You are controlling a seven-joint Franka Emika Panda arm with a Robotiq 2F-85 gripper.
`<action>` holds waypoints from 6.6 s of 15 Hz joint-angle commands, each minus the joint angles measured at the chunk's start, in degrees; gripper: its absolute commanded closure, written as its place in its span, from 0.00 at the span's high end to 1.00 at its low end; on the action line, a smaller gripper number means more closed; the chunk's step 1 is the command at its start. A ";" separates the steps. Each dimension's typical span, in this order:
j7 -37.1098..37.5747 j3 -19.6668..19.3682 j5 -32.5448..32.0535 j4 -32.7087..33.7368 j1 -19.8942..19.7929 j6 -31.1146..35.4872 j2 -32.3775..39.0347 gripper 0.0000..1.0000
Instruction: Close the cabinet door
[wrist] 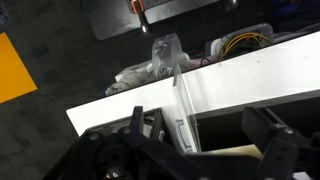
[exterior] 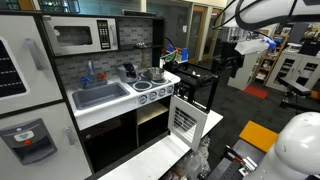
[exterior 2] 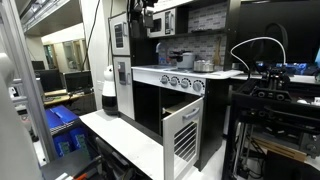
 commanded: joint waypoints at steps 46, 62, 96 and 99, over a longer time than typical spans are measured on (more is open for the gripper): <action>-7.04 -6.90 0.82 -20.85 -0.78 44.84 18.76 1.00; -16.01 -8.73 11.04 -20.91 3.25 64.41 34.18 1.00; -43.09 -4.61 44.47 -12.38 26.22 83.67 48.69 1.00; -43.85 -3.96 46.34 -9.93 26.31 85.02 50.46 1.00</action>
